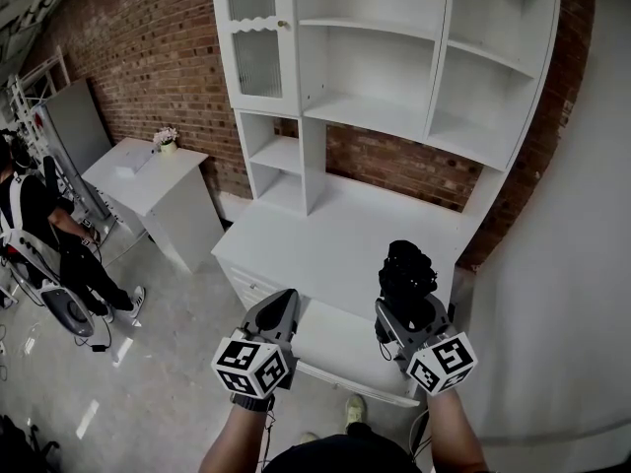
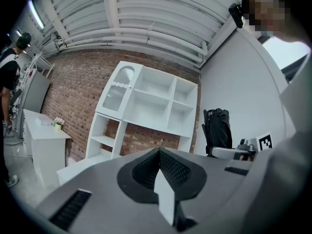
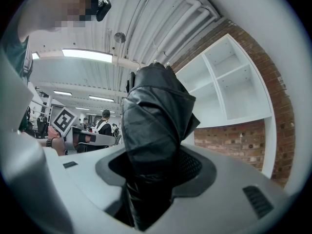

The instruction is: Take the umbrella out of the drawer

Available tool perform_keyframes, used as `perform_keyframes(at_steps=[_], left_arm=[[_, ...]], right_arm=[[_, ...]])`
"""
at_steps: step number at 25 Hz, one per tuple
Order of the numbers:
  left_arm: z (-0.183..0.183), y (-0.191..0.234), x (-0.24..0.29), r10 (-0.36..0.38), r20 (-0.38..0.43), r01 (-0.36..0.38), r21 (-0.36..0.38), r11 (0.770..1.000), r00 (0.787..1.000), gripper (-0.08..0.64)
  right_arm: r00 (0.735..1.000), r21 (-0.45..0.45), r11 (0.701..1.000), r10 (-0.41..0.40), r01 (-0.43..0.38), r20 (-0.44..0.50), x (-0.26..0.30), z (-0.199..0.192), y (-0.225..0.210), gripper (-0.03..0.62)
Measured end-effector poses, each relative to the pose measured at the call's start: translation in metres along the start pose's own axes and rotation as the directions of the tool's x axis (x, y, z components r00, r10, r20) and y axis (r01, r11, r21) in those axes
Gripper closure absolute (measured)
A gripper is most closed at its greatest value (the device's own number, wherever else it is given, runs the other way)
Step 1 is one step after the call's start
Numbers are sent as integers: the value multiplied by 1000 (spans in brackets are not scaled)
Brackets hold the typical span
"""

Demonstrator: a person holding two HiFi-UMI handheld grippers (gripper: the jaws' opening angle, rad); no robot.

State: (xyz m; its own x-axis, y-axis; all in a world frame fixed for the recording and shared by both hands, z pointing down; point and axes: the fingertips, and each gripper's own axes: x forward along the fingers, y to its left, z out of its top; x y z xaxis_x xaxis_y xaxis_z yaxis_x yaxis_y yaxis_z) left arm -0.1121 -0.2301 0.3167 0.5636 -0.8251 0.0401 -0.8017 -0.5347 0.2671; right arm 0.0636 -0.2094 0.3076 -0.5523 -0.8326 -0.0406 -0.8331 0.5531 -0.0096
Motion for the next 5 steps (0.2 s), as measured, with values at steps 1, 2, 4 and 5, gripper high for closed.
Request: perform_keyframes(at_steps=[1,2,4,5], left_arm=[[0,0,0,1,0,-1,1,1000,1000,554],[0,1,0,2,-1,-2,2,1000,1000,554],[1,1,1,4,-3,-4,3,1000,1000,554],[1,2,1,4,-4,-4,4,1000,1000,554]], right_arm=[[1000,-1,1000,-2,2,2,0,1,0,376],[1000,0,1000,-3,3,4,0,2,0,376],[1000,1,1000,-3,3,5,1,2,0,376],[1000,1,1000,-3,3,5,1,2,0,376]])
